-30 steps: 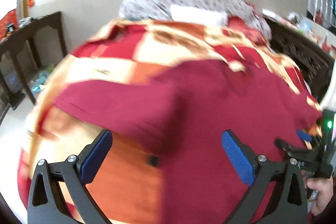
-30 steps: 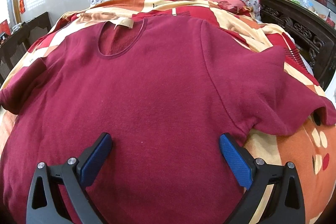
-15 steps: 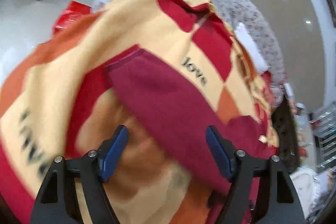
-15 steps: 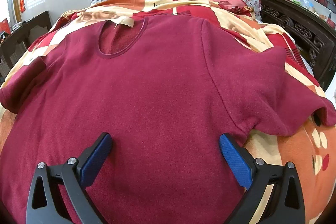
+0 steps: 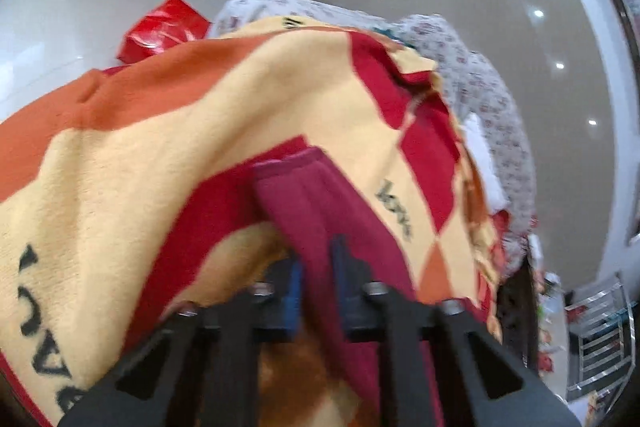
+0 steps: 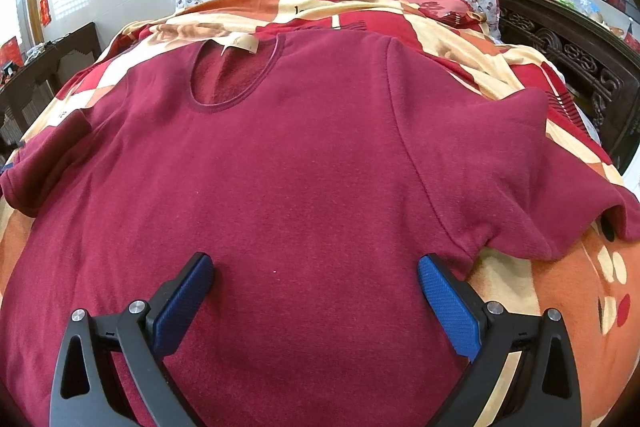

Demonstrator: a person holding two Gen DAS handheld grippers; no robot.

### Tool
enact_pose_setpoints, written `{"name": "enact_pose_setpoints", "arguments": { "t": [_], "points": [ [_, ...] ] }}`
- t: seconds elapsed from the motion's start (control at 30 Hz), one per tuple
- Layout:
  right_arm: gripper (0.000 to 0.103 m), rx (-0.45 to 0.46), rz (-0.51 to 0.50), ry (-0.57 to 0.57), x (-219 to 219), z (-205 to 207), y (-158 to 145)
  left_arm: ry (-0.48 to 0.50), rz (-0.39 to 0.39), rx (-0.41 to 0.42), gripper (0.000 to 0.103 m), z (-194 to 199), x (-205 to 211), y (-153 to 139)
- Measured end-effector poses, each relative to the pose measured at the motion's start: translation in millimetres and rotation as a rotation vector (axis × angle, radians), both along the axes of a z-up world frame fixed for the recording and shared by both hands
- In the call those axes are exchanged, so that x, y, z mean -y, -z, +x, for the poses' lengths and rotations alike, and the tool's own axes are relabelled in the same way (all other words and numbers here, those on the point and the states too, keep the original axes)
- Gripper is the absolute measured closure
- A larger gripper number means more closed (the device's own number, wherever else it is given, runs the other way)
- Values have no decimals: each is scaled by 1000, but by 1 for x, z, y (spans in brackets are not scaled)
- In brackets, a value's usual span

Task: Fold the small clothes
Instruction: 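Lift the held sleeve and fold it across the shirt body with the left tool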

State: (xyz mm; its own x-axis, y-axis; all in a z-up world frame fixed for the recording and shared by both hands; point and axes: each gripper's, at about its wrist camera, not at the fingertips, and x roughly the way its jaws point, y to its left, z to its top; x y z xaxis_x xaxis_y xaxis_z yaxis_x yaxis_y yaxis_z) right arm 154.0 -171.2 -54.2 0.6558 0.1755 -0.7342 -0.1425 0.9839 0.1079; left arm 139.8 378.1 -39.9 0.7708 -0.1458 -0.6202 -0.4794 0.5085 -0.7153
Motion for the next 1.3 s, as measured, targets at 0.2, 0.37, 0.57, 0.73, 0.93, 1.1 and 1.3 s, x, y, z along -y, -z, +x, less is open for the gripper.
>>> {"name": "enact_pose_setpoints", "arguments": {
  "t": [0.2, 0.37, 0.57, 0.73, 0.93, 1.1, 1.3],
  "points": [
    [0, 2, 7, -1, 0, 0, 0, -39, 204, 121, 97, -26, 29, -62],
    [0, 3, 9, -1, 0, 0, 0, -103, 435, 345, 97, -65, 64, -158],
    [0, 5, 12, -1, 0, -1, -1, -255, 595, 360, 97, -98, 68, -200],
    [0, 9, 22, -3, 1, -2, -2, -429, 562, 271, 97, -116, 31, -188],
    [0, 11, 28, -4, 2, -2, -2, -411, 529, 189, 97, -117, 23, -159],
    [0, -3, 163, 36, 33, -11, -21, -133, 659, 262, 97, -80, 108, -162],
    [0, 45, 60, 288, 127, -46, -45, 209, 723, 370, 97, -32, 259, -154]
  ]
}}
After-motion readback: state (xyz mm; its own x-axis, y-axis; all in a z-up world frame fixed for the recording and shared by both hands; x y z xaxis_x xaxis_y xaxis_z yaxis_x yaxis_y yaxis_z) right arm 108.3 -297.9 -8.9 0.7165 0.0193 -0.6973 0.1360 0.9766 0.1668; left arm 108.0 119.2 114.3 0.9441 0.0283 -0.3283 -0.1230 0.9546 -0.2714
